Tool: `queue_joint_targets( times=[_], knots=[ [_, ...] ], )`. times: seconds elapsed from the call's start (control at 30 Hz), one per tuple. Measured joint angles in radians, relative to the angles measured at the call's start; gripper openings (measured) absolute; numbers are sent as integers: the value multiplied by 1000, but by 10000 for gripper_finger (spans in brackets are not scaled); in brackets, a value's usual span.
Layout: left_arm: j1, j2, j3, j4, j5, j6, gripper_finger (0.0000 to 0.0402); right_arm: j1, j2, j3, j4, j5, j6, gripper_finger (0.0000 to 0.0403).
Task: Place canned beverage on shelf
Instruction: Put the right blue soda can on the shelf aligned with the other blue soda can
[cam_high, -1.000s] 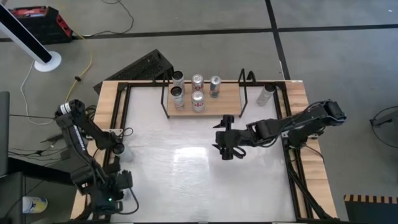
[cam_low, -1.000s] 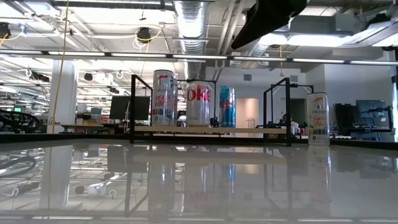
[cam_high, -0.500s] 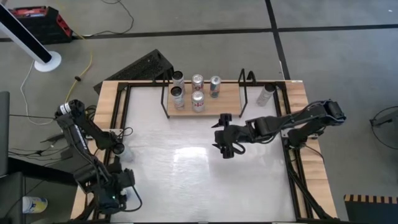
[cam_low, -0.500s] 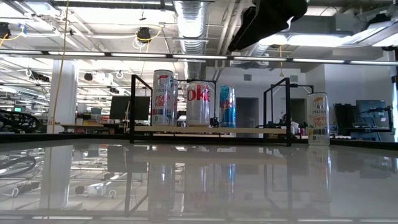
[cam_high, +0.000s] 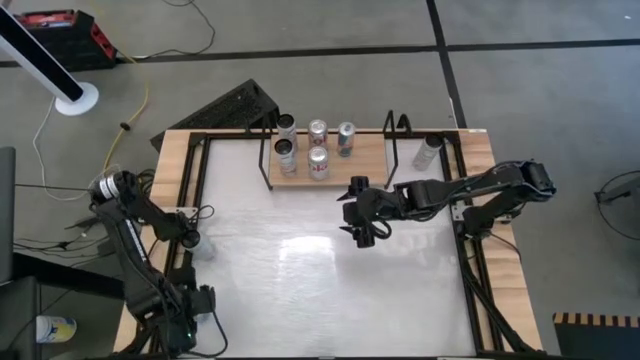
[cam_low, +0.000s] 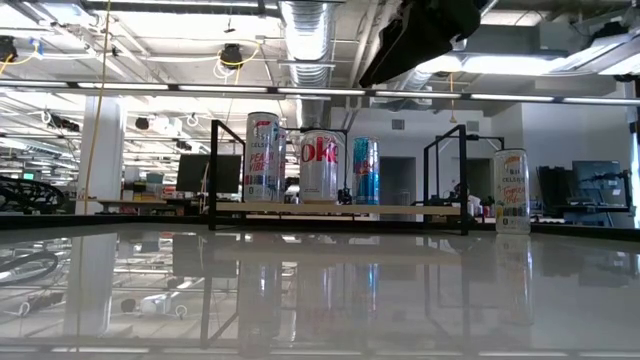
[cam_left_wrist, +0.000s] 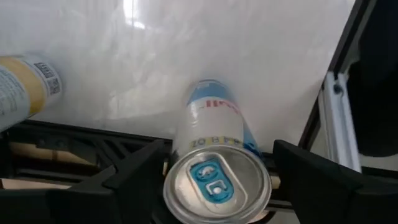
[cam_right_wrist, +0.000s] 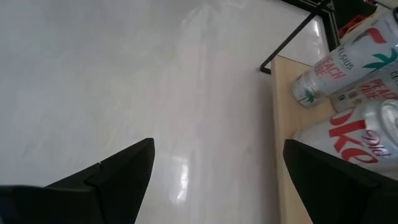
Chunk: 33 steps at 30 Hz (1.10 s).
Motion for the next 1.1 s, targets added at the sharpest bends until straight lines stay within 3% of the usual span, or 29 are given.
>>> queue_joint_targets(
  times=[0.23, 0.43, 0.67, 0.73, 0.9, 1.1],
  knots=[
    [-8, 65, 0, -2, 75, 37, 284, -16, 0, 0, 30, -21, -44, 379],
    [0, 71, -1, -2, 64, 79, 282, -32, 0, 0, 22, -48, -38, 379],
    [9, 71, -1, -26, 75, 190, 218, -13, 0, 0, -69, -51, 116, 379],
    [23, 71, -1, -47, 84, 226, 217, 6, 0, 0, -119, -51, 182, 379],
    [129, 54, 21, -72, 54, 425, 217, 73, 0, 0, -218, -50, 396, 379],
    [331, 38, 136, -120, -87, 824, 217, 198, 0, 0, -330, -13, 688, 379]
  ],
)
